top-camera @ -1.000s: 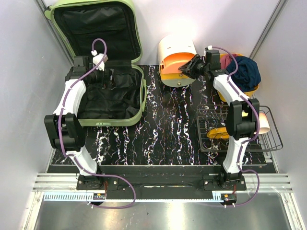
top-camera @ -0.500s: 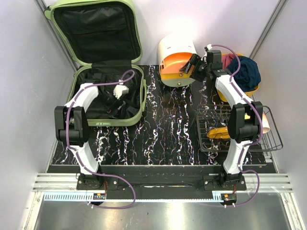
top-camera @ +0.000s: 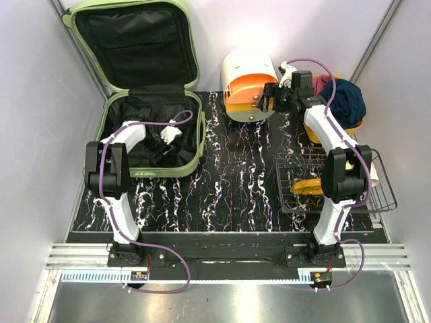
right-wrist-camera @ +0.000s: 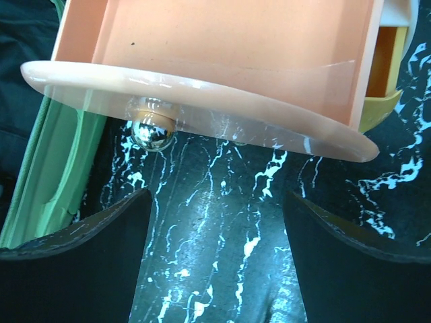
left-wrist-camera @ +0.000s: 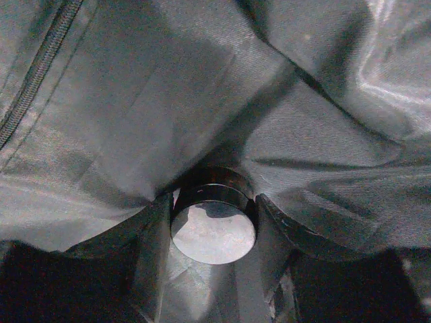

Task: Open, take out, and arrange the luggage

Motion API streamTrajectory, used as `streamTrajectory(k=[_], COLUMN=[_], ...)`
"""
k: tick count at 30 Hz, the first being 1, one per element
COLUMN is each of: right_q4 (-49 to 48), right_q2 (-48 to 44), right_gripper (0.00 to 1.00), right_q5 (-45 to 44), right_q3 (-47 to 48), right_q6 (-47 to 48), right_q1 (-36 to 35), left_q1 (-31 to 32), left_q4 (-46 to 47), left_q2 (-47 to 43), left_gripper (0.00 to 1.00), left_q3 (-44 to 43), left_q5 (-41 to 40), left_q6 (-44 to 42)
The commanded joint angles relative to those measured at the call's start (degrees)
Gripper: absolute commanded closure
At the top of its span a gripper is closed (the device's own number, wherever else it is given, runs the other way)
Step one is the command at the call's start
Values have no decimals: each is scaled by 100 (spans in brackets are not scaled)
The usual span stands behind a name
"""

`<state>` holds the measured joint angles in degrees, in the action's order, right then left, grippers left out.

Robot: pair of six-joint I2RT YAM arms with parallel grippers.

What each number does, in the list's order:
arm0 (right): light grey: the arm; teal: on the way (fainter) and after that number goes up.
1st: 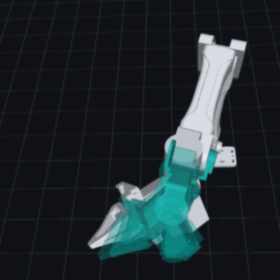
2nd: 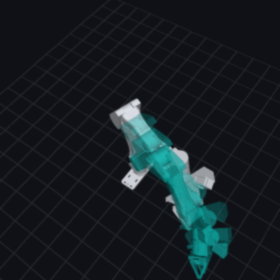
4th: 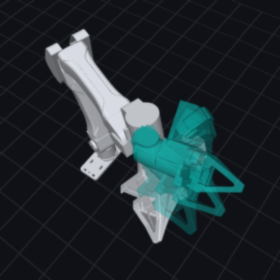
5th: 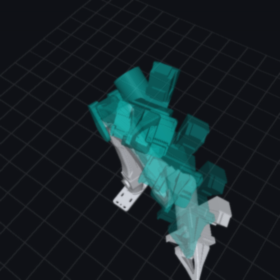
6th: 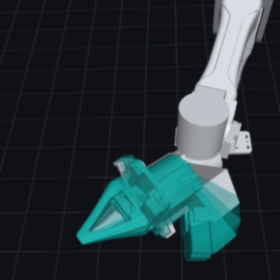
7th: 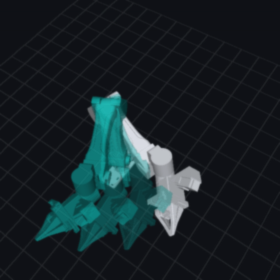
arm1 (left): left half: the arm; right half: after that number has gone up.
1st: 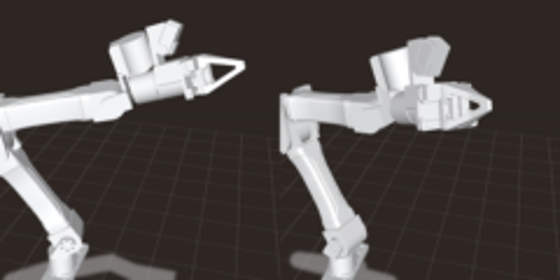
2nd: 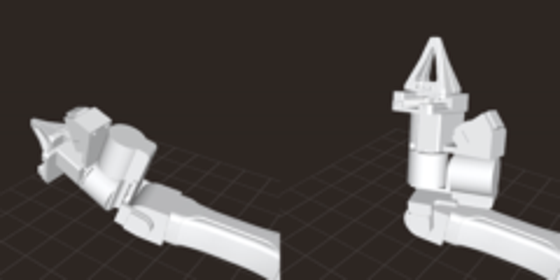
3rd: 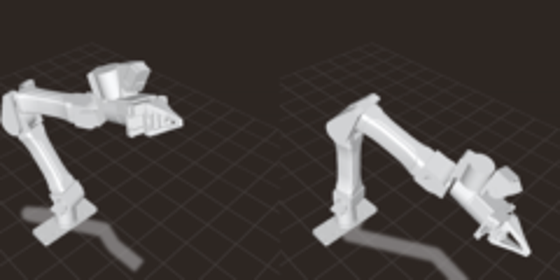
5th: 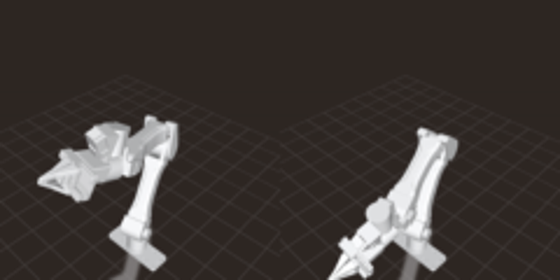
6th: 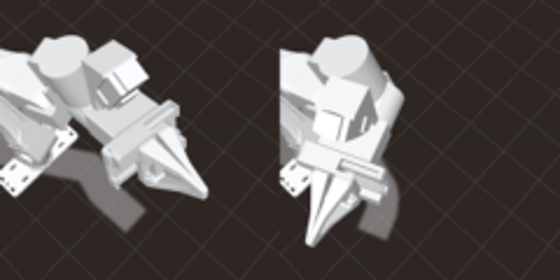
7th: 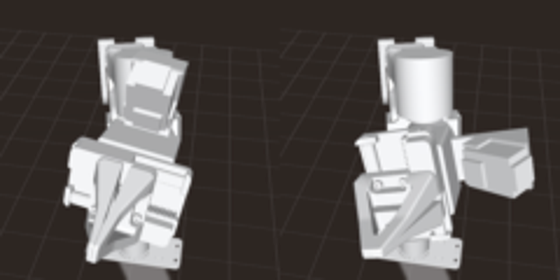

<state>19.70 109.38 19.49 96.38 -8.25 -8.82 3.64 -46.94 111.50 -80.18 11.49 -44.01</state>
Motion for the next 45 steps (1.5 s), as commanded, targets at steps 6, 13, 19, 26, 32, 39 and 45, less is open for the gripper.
streamTrajectory(k=[6, 13, 19, 26, 32, 39, 45], right_q4=[-54, -142, -169, -221, -230, -739, -1364], right_q2=[-453, -585, -646, -848, -1050, -1577, -1500], right_gripper=[12, 10, 7, 3, 2, 2, 9], right_q5=[-252, -252, -182, 2, 161, 880, 2041], right_q3=[-14, -189, -269, -444, -620, -1217, -1526], right_q6=[1009, 1124, 1299, 1695, 1827, 1845, 1186], right_q1=[29, 29, 21, 29, 29, 29, -67], left_q1=[-30, -56, -74, -83, 92, 365, 515], left_q4=[959, 712, 475, 141, -175, -124, 430], left_q2=[-243, -375, -270, 21, -76, -146, -304], left_gripper=[72, 83, 85, 86, 88, 91, 93], left_q3=[-392, -998, -1605, -2405, -2853, -3091, -2714], left_q5=[-253, 407, 662, 1170, 2383, 3342, 3387], left_q6=[156, 647, 946, 1289, 1614, 2563, 3250])
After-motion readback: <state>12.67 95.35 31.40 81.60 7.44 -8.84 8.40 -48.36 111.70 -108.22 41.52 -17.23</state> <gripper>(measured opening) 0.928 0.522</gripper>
